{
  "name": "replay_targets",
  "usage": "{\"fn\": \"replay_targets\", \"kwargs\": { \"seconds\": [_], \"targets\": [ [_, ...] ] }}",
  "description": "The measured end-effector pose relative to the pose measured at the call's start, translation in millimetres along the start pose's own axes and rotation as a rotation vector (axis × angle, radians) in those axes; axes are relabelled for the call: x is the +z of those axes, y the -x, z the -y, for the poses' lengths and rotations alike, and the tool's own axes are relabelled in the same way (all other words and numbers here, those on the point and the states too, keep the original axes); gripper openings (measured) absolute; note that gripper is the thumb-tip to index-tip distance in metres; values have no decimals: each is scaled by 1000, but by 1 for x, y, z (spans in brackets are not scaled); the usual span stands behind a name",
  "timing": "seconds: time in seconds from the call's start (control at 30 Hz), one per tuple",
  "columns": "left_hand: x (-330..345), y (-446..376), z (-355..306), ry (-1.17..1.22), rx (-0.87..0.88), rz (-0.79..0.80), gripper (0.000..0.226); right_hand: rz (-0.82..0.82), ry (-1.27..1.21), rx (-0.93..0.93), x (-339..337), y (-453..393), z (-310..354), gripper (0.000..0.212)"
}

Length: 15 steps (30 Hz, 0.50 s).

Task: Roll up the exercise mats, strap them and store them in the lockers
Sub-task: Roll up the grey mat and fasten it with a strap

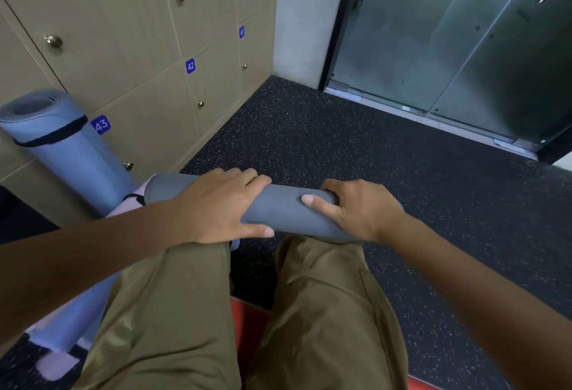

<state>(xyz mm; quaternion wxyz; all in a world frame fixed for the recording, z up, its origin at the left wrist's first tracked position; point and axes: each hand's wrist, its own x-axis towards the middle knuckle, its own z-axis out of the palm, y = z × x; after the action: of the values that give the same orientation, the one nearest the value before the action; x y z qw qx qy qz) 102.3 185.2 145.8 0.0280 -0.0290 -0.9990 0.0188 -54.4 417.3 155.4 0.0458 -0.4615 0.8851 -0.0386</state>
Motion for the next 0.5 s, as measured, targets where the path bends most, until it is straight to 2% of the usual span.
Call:
{"fn": "replay_targets", "kwargs": {
  "seconds": [0.1,0.27,0.37,0.5],
  "targets": [
    [16,-2,-5,-58,-27,-68,105,99,-119,-15,-4,-16,-5,76],
    [17,-15,0,23,-87,-21,92,222,-138,-21,-7,-32,-8,72],
    [16,-17,2,68,-82,2,85,179,-107,-29,-5,-32,-10,73],
    [14,-25,3,117,-102,52,79,23,-7,-46,-3,-22,-14,81]
  ]
}}
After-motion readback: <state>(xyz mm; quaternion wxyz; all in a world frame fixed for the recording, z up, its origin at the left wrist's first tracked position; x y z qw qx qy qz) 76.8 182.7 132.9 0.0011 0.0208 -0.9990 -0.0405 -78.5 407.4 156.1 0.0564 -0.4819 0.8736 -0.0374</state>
